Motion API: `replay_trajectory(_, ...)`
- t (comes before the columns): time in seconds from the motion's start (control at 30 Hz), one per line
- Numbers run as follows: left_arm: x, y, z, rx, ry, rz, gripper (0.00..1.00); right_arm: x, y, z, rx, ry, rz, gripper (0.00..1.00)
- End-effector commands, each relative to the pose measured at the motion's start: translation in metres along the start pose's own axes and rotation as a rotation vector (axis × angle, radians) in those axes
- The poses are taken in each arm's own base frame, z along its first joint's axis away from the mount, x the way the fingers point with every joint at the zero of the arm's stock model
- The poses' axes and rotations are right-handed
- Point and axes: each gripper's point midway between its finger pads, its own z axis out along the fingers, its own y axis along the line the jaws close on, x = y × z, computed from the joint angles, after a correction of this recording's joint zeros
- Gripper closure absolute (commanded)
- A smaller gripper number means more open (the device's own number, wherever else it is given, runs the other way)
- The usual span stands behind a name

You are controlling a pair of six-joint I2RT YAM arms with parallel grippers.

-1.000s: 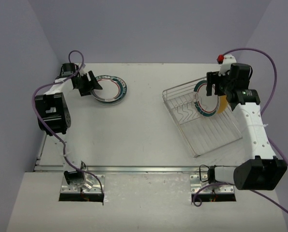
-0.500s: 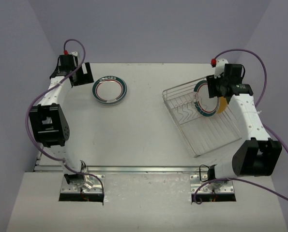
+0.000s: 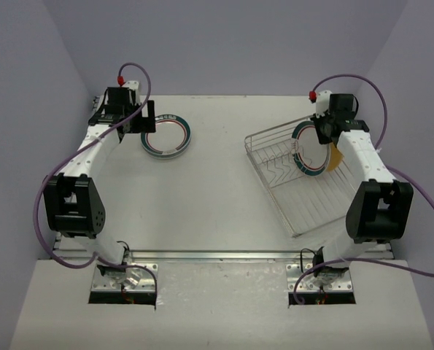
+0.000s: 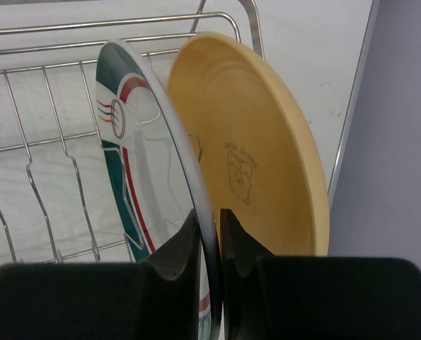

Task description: Unload the plates from the dish rack

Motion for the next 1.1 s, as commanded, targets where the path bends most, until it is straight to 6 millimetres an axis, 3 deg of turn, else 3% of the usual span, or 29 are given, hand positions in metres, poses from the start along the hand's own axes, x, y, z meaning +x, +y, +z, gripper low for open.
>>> replay_trajectory(0.0, -0.033, 0.0, -0.025, 0.0, -0.112, 0.004, 0.0, -0.014, -0.011, 0.012, 0.046, -0.017, 0.053, 1.0)
replay_trajectory(0.13, -0.034, -0.001, -0.027, 0.004, -0.111, 0.001, 0.0, -0.009, -0.011, 0.017, 0.056, 0.022, 0.141, 1.0)
replay_trajectory(0.47, -0.035, 0.0, -0.029, -0.002, -0.118, -0.007, 0.0, -0.011, -0.039, 0.012, 0.228, 0.038, 0.265, 1.0)
replay_trajectory(0.8, -0.043, -0.006, -0.031, 0.027, -0.134, -0.025, 0.0, -0.086, -0.056, -0.056, 0.192, -0.183, 0.329, 1.0)
replay_trajectory(1.07, -0.045, -0.016, -0.035, 0.029, -0.144, -0.008, 0.0, -0.142, -0.051, -0.107, 0.201, -0.433, 0.08, 1.0)
